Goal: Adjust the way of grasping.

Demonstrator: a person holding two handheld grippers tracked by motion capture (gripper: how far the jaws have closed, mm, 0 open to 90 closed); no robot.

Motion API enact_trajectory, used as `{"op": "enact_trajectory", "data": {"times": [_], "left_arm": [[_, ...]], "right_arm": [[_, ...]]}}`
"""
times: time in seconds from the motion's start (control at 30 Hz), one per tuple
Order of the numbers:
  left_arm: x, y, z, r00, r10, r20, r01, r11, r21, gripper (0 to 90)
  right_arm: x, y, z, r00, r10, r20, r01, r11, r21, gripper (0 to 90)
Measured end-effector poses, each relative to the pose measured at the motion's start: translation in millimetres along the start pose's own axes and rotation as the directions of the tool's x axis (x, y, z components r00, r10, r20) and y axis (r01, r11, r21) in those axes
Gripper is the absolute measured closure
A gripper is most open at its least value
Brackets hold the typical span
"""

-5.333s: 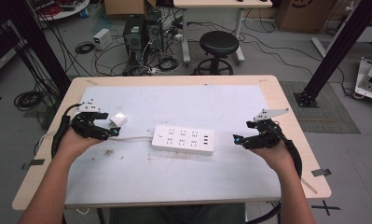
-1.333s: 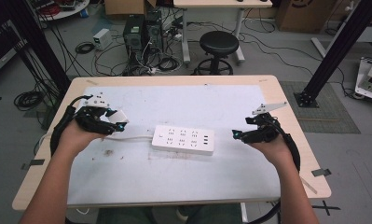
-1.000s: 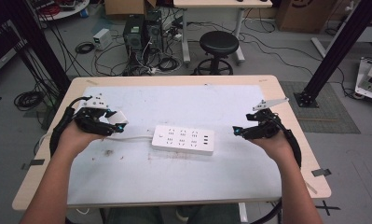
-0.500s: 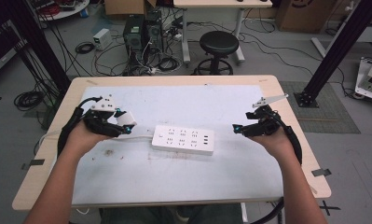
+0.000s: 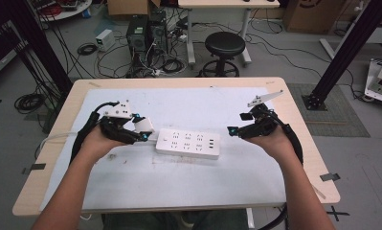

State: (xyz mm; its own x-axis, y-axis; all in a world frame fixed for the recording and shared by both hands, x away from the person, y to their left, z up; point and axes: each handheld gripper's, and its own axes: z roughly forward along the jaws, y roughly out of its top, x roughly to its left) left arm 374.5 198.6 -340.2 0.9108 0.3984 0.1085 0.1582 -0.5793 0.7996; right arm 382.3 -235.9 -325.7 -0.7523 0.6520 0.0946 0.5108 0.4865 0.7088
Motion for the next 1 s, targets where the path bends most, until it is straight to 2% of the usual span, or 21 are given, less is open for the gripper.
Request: {"op": "enact_trajectory", "data": {"times": [0.37,0.43,0.57,0.6,0.67,0.7,0.9,1.0], "left_arm": [[-9.0,8.1,18.3,0.9986,0.038,0.037,-0.038,0.9993,-0.008,42.4],[-10.5,9.5,20.7,0.9981,0.044,0.044,-0.043,0.999,-0.01,42.5],[-15.0,13.3,25.9,0.996,0.07,0.056,-0.069,0.9975,-0.019,42.4],[-17.5,15.2,28.2,0.9943,0.089,0.059,-0.088,0.996,-0.02,42.5],[-17.5,15.2,28.2,0.9943,0.089,0.059,-0.088,0.996,-0.02,42.5],[-20.1,16.7,31.2,0.9929,0.101,0.063,-0.099,0.9948,-0.025,42.4],[-26.8,17.9,37.2,0.9899,0.124,0.069,-0.121,0.9919,-0.039,42.5],[-31.0,18.0,41.8,0.987,0.138,0.082,-0.134,0.9894,-0.056,42.5]], "right_arm": [[10.1,10.7,12.3,0.9987,-0.014,-0.048,0.015,1.0,0.012,19.1],[12.9,12.6,15.0,0.9964,-0.001,-0.084,0.001,1.0,0.004,19.1],[16.6,16.0,20.7,0.9927,0.006,-0.121,-0.005,1.0,0.007,19.1],[17.5,16.8,22.5,0.9916,0.011,-0.129,-0.01,1.0,0.006,19.1],[18.1,17.6,24.3,0.9904,0.014,-0.138,-0.013,1.0,0.006,19.1],[19.6,18.8,27.1,0.9873,0.03,-0.156,-0.028,0.999,0.015,19.1],[24.8,20.3,36.2,0.9841,0.039,-0.174,-0.033,0.999,0.037,19.1],[28.6,20.4,43.6,0.9765,0.067,-0.205,-0.059,0.997,0.043,19.2]]}}
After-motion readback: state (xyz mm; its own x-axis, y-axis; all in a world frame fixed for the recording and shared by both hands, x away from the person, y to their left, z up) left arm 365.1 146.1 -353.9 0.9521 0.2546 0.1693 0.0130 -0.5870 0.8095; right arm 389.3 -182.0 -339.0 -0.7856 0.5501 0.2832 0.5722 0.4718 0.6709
